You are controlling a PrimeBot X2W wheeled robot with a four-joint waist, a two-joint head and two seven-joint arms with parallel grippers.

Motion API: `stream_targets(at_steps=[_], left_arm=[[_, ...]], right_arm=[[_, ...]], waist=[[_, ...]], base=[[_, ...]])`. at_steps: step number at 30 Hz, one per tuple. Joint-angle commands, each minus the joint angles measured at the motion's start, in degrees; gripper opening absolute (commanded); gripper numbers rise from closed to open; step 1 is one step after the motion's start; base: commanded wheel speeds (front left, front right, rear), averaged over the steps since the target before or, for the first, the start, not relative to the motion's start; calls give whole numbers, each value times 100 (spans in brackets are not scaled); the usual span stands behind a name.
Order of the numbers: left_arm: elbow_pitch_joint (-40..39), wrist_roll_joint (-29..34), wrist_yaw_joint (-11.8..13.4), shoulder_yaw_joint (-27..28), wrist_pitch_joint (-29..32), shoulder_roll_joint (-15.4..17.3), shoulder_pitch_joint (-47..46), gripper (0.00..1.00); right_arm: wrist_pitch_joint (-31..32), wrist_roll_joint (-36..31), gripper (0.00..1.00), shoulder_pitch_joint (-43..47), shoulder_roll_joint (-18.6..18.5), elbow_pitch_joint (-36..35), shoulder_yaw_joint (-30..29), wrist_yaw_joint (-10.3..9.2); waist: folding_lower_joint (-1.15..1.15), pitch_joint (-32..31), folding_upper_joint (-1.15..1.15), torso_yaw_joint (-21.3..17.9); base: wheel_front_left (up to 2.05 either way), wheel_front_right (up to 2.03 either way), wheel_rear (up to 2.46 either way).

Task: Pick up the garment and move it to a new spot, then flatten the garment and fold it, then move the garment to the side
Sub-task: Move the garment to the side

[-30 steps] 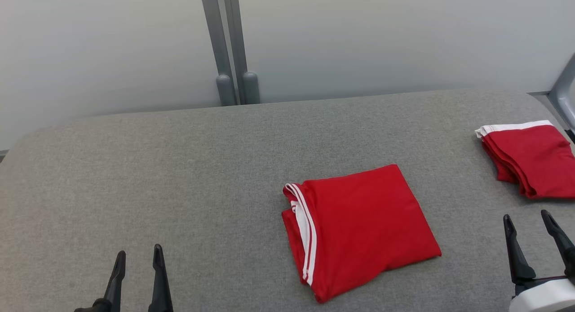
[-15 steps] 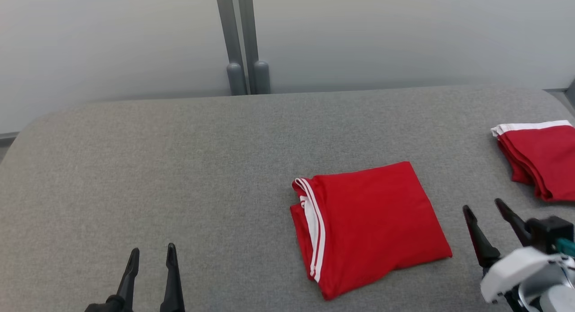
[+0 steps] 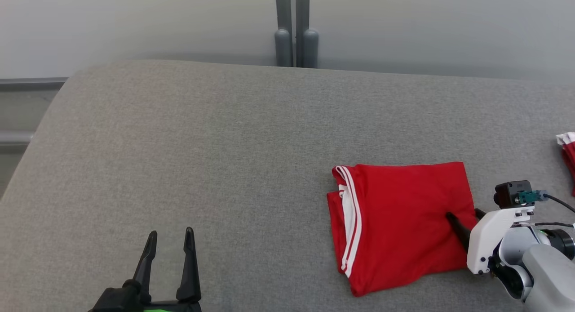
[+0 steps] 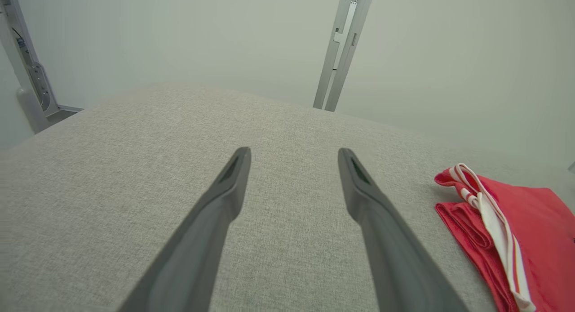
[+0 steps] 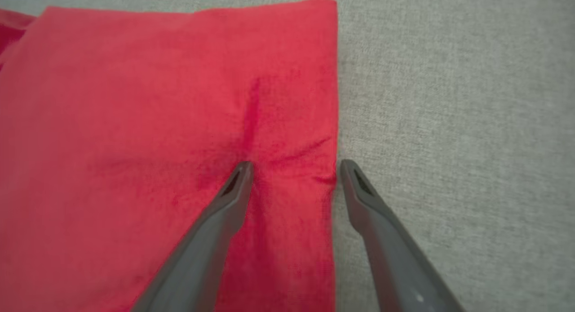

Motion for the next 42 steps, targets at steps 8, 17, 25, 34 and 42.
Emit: stream_targets(at_steps=[8, 17, 25, 34, 42], left_arm=[[-146, -49, 90, 104, -15, 14, -136, 100], [-100, 168, -32, 23, -15, 13, -601, 100], [-26, 239, -55, -161, -15, 15, -956, 100], [39, 251, -80, -57, -15, 15, -912, 100], [70, 266, -86, 32, -15, 15, -786, 100]], right_arm=[[142, 752, 0, -482, -89, 59, 352, -2], [-65, 967, 0, -1717, -1064, -100, 163, -5], [184, 882, 0, -2503, -1801, -26, 52, -2], [338, 749, 0, -2832, -2018, 362, -160, -3], [88, 282, 100, -2864, -2018, 983, -398, -4]], waist=[[0, 310, 0, -373], [0, 803, 0, -1351], [0, 1133, 0, -1503], [0, 1147, 0, -1447], [0, 950, 0, -1529]], base=[[0, 0, 0], [0, 0, 0], [0, 0, 0], [0, 0, 0], [0, 0, 0]])
